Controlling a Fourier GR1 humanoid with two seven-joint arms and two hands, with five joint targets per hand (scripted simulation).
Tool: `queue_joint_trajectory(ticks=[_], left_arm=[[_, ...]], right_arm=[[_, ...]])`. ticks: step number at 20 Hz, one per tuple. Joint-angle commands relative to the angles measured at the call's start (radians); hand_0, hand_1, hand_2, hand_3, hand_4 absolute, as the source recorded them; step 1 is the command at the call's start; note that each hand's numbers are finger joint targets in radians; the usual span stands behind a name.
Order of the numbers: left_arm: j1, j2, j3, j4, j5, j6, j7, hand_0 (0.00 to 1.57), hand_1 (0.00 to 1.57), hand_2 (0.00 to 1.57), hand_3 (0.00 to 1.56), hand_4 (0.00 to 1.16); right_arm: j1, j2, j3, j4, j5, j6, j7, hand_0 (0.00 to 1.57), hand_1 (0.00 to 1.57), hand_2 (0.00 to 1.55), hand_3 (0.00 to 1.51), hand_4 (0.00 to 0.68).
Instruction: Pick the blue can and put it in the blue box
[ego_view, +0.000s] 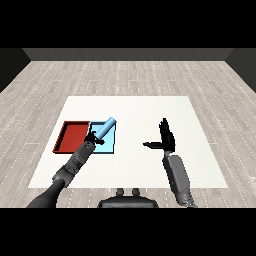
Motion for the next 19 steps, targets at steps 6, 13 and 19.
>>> queue_joint_trajectory(ticks=[6,13,19], left_arm=[[-0.045,-0.017,-0.011,0.112,-0.017,-0.368,-0.020,0.00,0.00,0.00,0.00,0.00],[0.009,0.010,0.136,-0.027,0.088,0.285,-0.199,0.00,0.00,0.00,0.00,0.00],[0.047,-0.005,0.278,-0.313,0.217,0.301,-0.591,0.00,0.00,0.00,0.00,0.00]], right_arm=[[-0.011,-0.017,-0.044,0.041,-0.020,0.015,-0.039,0.00,0.00,0.00,0.00,0.000],[0.005,-0.046,-0.042,0.033,-0.014,0.042,-0.044,0.00,0.00,0.00,0.00,0.000],[0.004,-0.060,0.005,0.032,0.047,0.041,-0.052,0.00,0.00,0.00,0.00,0.000]])
